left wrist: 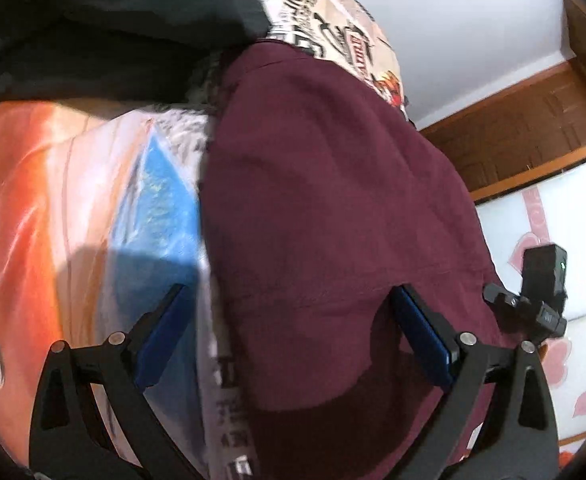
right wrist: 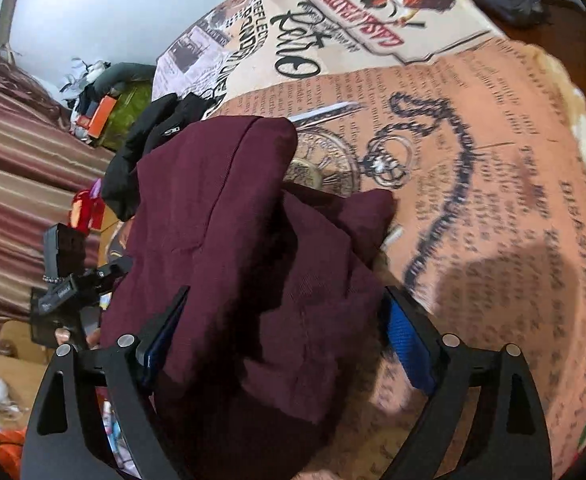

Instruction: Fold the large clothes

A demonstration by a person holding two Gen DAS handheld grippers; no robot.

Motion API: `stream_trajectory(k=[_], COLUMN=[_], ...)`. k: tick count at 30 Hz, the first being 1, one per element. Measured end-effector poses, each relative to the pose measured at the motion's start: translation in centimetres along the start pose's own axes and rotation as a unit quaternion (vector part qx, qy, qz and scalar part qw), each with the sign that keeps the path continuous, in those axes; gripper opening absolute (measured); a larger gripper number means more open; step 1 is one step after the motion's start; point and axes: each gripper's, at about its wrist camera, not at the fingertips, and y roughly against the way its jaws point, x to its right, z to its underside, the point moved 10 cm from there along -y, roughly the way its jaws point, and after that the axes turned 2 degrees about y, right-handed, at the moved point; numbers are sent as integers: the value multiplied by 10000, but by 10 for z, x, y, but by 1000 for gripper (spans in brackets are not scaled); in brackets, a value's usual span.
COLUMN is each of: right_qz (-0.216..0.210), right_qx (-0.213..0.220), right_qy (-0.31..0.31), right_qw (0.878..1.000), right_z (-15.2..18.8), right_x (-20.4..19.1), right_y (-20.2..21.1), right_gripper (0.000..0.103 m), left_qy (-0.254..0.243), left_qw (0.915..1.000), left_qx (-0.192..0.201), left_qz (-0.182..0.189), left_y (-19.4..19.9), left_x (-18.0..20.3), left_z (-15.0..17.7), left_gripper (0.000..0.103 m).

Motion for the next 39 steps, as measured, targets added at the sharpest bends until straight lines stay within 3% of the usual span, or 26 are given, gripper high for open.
stream_trajectory(k=[3, 6, 8, 11, 16, 21, 29, 34, 39], right_qz=[-361, -299, -352, -525, -520, -481, -520, -599, -709], right_qx=[-189, -350, -434, -420, -140, -46, 613, 1033, 1316], right_qy=[-153, -133, -153, -396, -554, -343, 265, 867, 1322], right_qw=[9991, 9989, 9983, 9970, 9970, 9982, 9964, 9891, 9799], right_z=[-4, -4, -3, 0, 6, 12, -12, -51, -102], right_x=[-3, -4, -5, -3, -7, -34, -98, -162, -222], right_y=[-9, -12, -11, -6, 7, 31, 78, 93, 77], right_gripper=[90, 88, 80, 64, 45, 33, 33, 32, 33], left_qy=[-9, -99, -183, -36, 58, -506, -1237, -1530, -1576], left_qw=[9995, 9989, 9978, 9958, 9967, 9977, 9876, 9748, 9617], left_qx=[-187, -341, -458, -657, -561, -212, 867, 1573, 2217], left_qz=[252, 309, 434, 643, 578, 404, 438, 402, 342], left_y=[-9, -13, -11, -10, 7, 47, 154, 219, 270], left_x=[10, 14, 16, 18, 20, 52, 95, 102, 75], left_z=[2, 3, 9, 20, 34, 36, 17, -27, -82], left_gripper=[100, 100, 98, 85, 60, 39, 38, 38, 38])
